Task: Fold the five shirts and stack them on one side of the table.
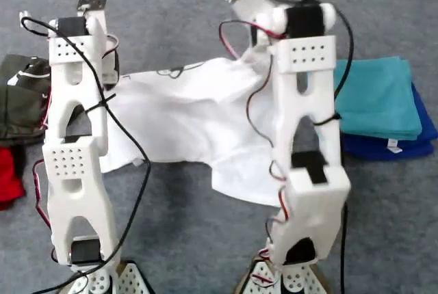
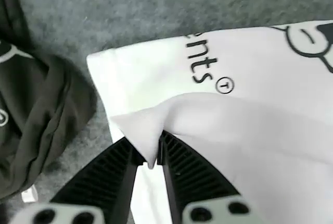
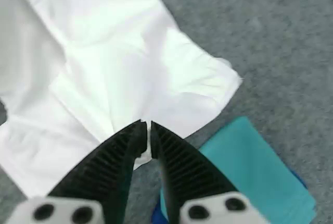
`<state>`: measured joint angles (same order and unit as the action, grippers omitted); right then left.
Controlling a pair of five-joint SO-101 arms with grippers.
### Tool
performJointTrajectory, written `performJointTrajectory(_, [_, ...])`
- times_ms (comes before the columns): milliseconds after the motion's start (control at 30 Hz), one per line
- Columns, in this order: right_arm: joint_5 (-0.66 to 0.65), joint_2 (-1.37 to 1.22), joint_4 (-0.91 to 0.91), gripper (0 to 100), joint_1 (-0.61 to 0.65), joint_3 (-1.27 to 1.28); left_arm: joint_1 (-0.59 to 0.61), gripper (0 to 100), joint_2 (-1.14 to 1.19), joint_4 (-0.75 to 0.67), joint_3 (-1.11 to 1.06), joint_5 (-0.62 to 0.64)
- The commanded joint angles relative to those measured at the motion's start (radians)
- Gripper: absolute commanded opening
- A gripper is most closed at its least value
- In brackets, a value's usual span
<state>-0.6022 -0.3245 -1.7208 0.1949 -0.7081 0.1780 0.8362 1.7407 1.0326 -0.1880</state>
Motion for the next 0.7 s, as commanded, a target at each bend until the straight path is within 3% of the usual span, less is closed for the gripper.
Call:
performJointTrajectory(0, [0.012,0.226,0.195,0.2,-0.016,0.39,0.02,2,-0.015,0.018,0.026,-0.011])
performJointTrajectory(167, [0.008,0.449,0.348,0.2,-0.045,0.782,0.011,2,-0.047,0.018,-0.097,-0.015])
performJointTrajectory(333, [0.009,0.604,0.381,0.2,-0.09,0.963,0.009,2,-0.197,0.011,-0.295,-0.041])
performJointTrajectory(567, [-0.008,0.774,0.377,0.2,-0.062,1.142,-0.02,2,-0.578,-0.144,-0.783,-0.041])
performJointTrajectory(667, [-0.034,0.84,0.382,0.2,-0.058,1.219,-0.011,2,-0.713,-0.316,-1.054,0.017])
